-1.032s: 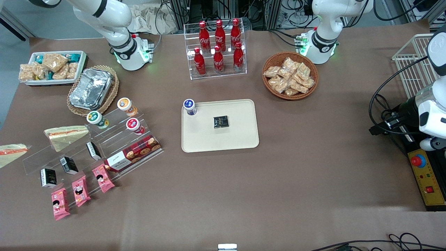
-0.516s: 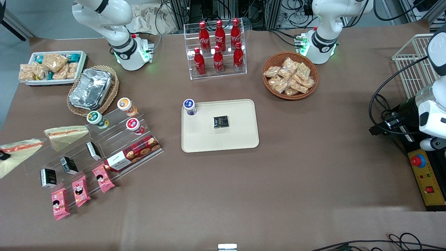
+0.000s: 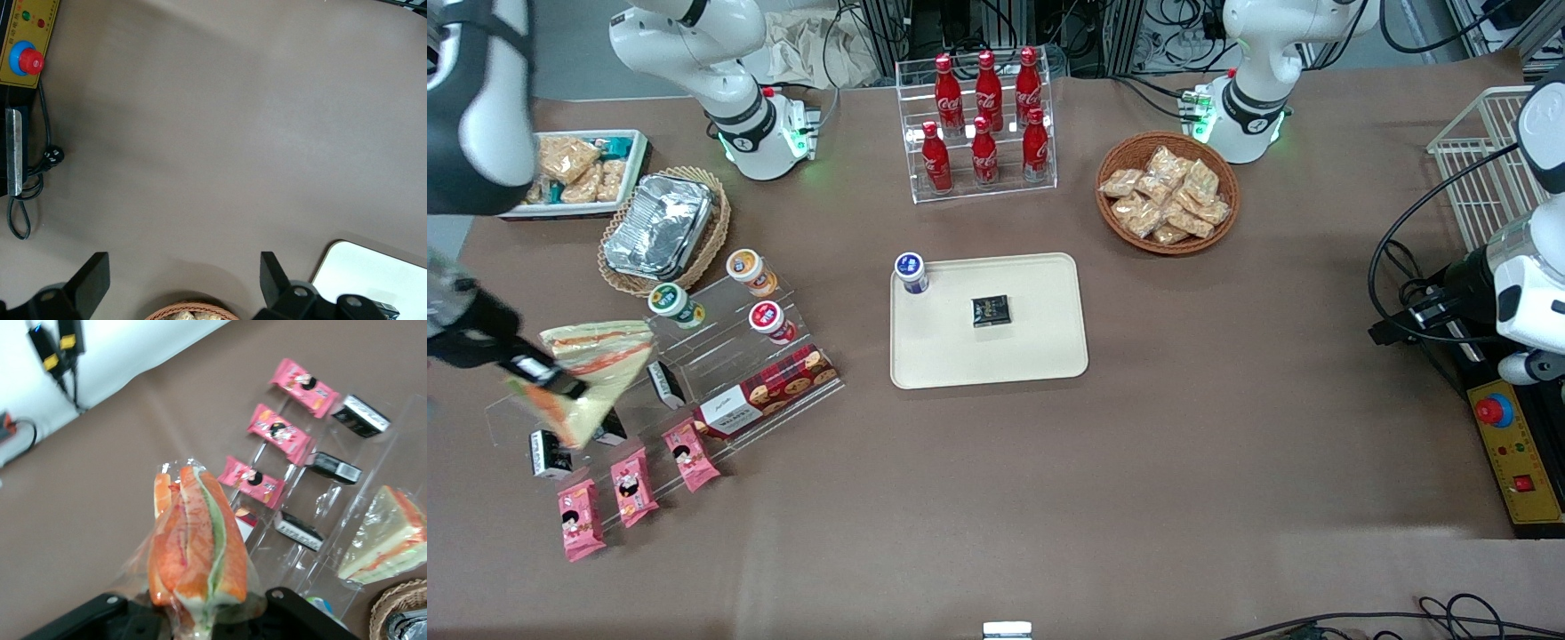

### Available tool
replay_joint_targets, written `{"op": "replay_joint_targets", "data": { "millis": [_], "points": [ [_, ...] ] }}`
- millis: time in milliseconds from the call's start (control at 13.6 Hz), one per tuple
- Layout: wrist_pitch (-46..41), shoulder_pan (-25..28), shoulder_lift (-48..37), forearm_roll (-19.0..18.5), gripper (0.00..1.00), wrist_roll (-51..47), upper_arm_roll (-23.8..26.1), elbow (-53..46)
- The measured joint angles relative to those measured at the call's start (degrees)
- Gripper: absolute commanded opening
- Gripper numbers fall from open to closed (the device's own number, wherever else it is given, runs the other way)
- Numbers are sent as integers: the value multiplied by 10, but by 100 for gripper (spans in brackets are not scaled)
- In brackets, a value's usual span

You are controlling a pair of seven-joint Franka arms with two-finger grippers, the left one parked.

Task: Place sandwich on tray
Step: 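Carry the held sandwich with the right gripper over the cream tray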

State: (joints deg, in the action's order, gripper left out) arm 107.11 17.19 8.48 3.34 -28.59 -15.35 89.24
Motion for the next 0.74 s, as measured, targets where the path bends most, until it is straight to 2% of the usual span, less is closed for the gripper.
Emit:
{"op": "replay_joint_targets", "data": {
  "millis": [368,737],
  "points": [
    [-1,173,19,-106,0,-3,2,10],
    [16,287,84,-114,0,25,2,13]
  ]
}}
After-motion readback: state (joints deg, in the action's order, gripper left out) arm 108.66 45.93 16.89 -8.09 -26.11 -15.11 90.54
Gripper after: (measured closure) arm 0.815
